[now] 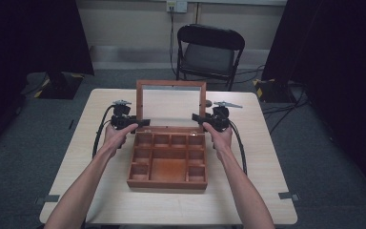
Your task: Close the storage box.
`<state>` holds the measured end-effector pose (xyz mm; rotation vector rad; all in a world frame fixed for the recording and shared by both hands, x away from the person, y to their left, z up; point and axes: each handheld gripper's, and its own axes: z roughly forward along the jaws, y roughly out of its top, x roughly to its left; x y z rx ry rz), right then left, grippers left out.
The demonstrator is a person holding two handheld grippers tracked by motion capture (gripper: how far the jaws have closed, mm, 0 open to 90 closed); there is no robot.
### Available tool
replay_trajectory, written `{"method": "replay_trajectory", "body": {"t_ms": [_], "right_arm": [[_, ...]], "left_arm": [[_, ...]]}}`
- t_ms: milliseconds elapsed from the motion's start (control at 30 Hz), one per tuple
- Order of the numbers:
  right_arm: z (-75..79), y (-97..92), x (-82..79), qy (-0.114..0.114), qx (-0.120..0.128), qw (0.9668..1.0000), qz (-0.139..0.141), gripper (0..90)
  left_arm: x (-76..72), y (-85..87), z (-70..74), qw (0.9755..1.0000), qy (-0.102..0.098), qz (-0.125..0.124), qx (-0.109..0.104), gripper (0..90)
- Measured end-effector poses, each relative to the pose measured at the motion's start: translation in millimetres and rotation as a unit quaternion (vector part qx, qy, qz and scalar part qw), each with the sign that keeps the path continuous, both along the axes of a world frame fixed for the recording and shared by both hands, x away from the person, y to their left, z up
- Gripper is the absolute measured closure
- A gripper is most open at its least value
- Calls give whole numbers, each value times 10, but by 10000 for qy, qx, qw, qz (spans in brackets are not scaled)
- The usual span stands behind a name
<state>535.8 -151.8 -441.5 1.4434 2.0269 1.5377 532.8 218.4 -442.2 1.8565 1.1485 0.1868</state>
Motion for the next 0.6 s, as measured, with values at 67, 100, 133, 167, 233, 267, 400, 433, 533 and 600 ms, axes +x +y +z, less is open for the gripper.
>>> {"method": "replay_trajectory", "body": {"t_ms": [67,100,133,167,233,267,400,433,533,600], "right_arm": [[23,-16,-18,3,-11,10000,-26,469],[35,-19,-24,-6,-21,10000,-20,481],[49,-22,-31,-29,-43,10000,-10,498],[59,-25,-38,-44,-75,10000,-8,513],[81,-38,-58,-64,-87,9999,-2,540],[91,-42,-67,-79,-94,9999,19,545],[131,-43,-114,-128,-150,9998,49,552],[141,-49,-127,-119,-115,9998,64,557],[167,-54,-157,-133,-98,9998,94,542],[180,-55,-176,-143,-86,9998,135,532]], "left_arm": [[-13,16,22,10000,9,-14,-27,366],[-23,23,30,10000,-21,-17,-34,372],[-33,28,34,10000,-31,-18,-48,378],[-41,40,41,10000,-60,-14,-30,392],[-64,59,53,9999,-117,17,-88,431],[-73,67,60,9999,-109,14,-112,444],[-113,59,110,9997,-214,13,-67,448],[-119,56,119,9997,-235,15,-69,452],[-145,56,152,9995,-300,4,-22,465],[-155,63,160,9995,-319,8,-61,476]]}}
